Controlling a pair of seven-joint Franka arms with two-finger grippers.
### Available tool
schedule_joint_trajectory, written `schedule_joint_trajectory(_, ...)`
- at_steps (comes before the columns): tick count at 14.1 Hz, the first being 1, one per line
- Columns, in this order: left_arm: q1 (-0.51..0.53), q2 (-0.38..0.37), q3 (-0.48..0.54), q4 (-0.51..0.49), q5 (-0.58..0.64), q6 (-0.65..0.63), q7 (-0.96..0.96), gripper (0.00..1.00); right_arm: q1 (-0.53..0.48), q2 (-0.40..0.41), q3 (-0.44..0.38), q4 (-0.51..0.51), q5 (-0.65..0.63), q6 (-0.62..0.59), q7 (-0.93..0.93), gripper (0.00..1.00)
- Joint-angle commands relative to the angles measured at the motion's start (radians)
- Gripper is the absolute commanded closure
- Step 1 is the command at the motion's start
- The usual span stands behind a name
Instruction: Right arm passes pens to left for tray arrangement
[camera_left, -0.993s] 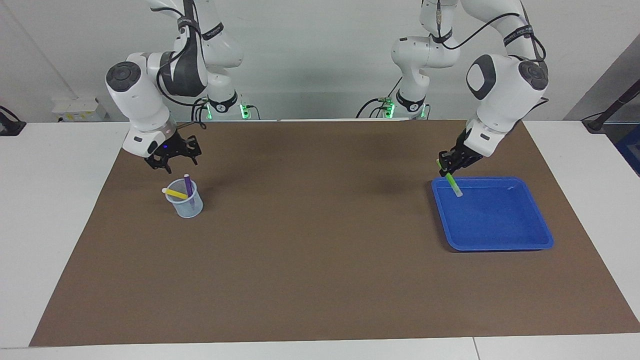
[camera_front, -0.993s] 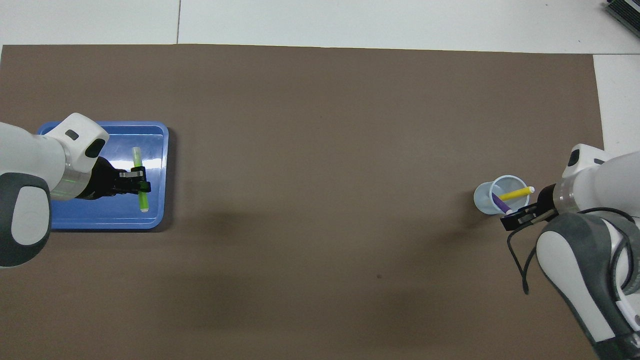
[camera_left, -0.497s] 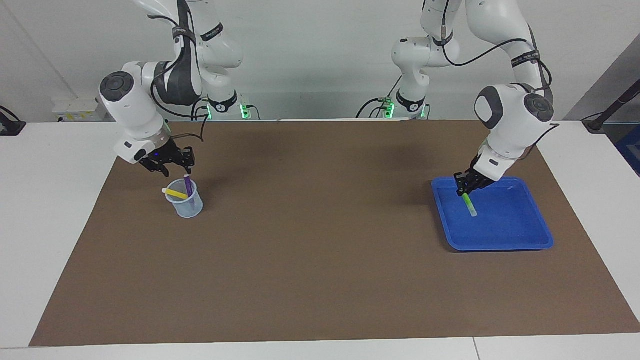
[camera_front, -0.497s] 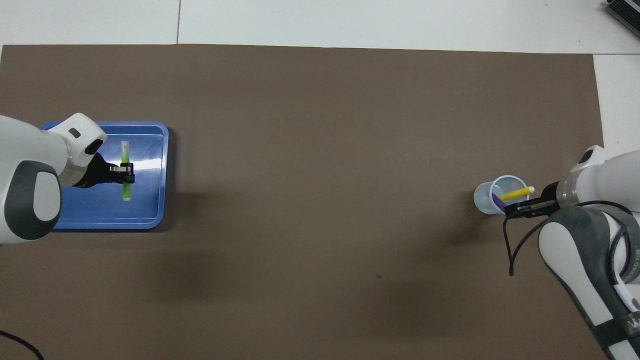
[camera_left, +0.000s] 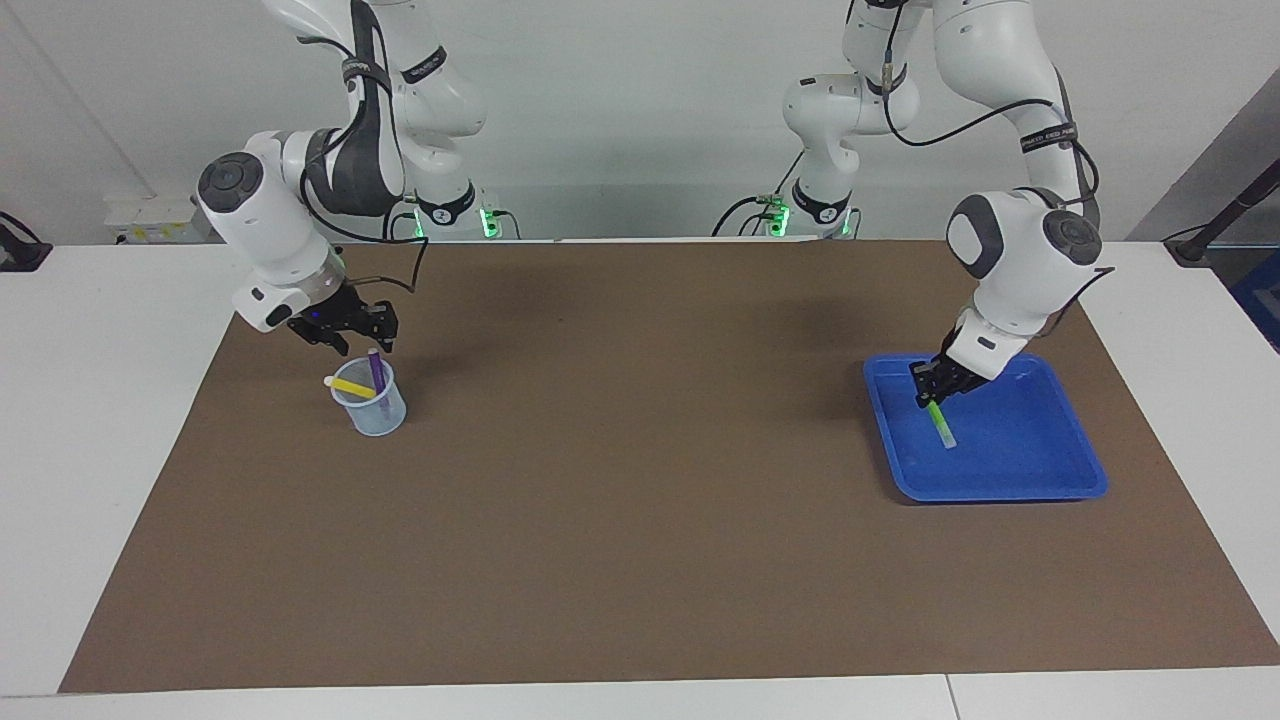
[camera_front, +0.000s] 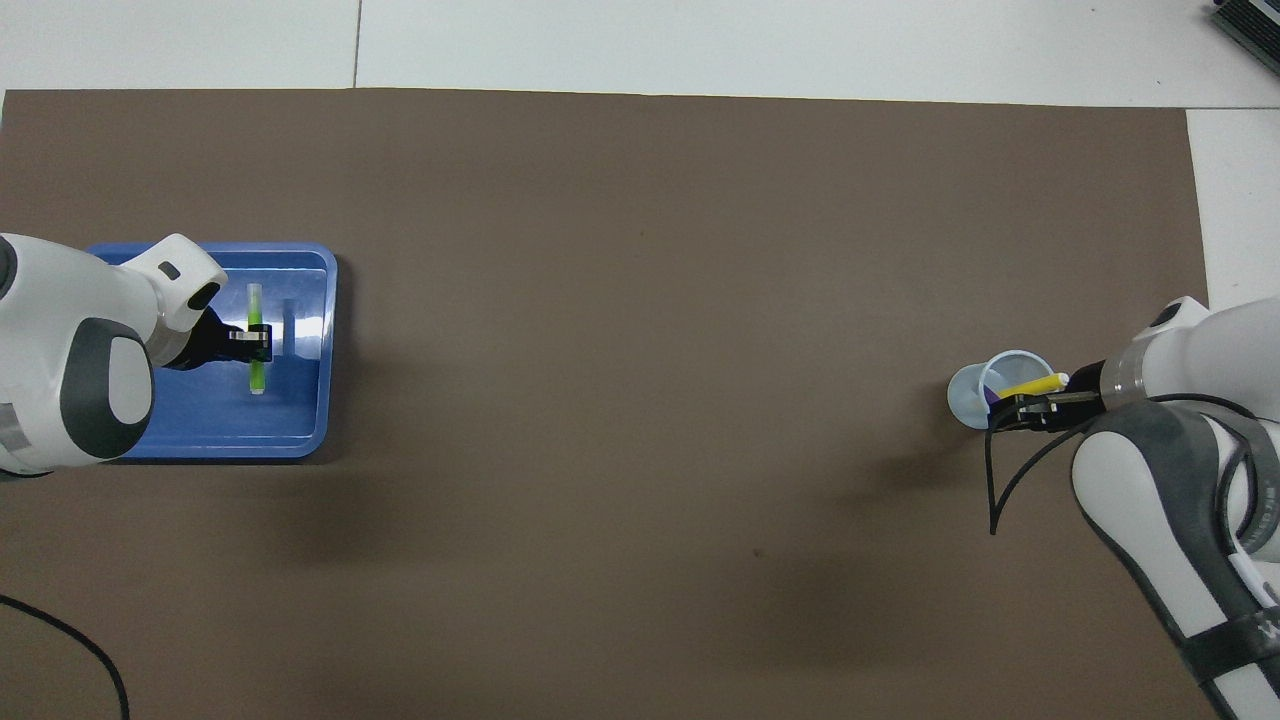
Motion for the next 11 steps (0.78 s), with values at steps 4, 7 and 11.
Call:
schedule_joint_trajectory(4,0.021,0.022,-0.008,-0.059,0.017,0.068,0.004,1.00,-0.001,0.006,0.003,-0.022,0.017,0.021,0.012,0.39)
schedule_joint_trajectory(7,0.021,0.024,-0.008,-0.086,0.017,0.112,0.003,1.00,-0.004,0.006,0.001,-0.029,0.017,0.030,0.005,0.39)
schedule_joint_trajectory(11,0.021,0.025,-0.008,-0.081,0.017,0.117,0.001,0.47,-0.007,0.007,0.001,-0.030,0.017,0.044,-0.006,0.49)
